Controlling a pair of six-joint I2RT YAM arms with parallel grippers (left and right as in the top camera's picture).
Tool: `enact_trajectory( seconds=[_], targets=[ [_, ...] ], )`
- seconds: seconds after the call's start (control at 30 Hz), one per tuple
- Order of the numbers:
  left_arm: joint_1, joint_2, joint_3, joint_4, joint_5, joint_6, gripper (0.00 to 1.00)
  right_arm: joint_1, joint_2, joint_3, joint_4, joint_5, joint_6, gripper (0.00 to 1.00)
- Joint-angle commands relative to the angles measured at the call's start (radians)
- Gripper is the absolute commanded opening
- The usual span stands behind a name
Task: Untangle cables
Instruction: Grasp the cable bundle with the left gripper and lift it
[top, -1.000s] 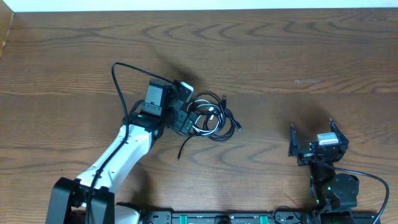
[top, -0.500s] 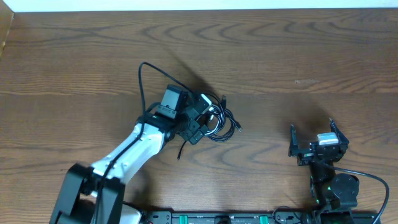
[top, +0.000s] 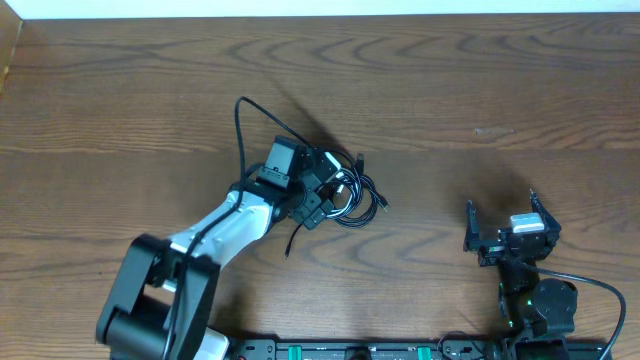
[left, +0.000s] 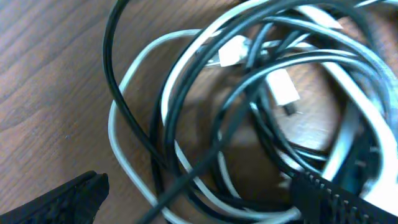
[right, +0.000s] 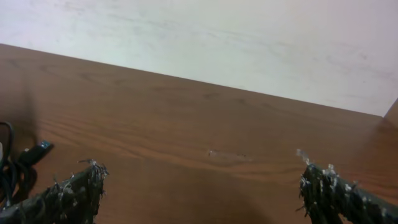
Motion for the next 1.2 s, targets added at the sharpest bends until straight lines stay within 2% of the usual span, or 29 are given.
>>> enact_trajectory(
  seconds=[0.0, 0.1, 0.23, 0.67, 0.73, 0.93, 1.17],
  targets=[
    [-0.001, 0.043, 0.017, 0.032, -0.050, 0.009, 0.98, -0.005, -0.006, -0.001, -0.004, 0.011, 0.011, 0.99],
    [-0.002, 0.052, 0.017, 0.055, -0.050, 0.009, 1.00, -0.005, -0.006, -0.001, -0.004, 0.011, 0.011, 0.99],
    [-0.002, 0.051, 0.018, 0.057, -0.050, 0.009, 0.78, -0.005, -0.006, -0.001, -0.004, 0.011, 0.011, 0.99],
    [-0.002, 0.051, 0.018, 0.101, -0.050, 0.009, 0.30, -0.005, -0.006, -0.001, -0.004, 0.011, 0.011, 0.99],
    [-0.002, 0.051, 0.018, 0.123, -0.050, 0.009, 0.09, -0.005, -0.006, -0.001, -0.004, 0.011, 0.011, 0.99],
    [-0.002, 0.047, 0.018, 0.159, -0.050, 0.003, 0.07, -0.005, -0.006, -0.001, -0.004, 0.011, 0.011, 0.99],
    [0.000, -0.041, 0.018, 0.188, -0.056, -0.159, 0.08, -0.005, -0.006, -0.001, -0.004, 0.011, 0.011, 0.99]
  ],
)
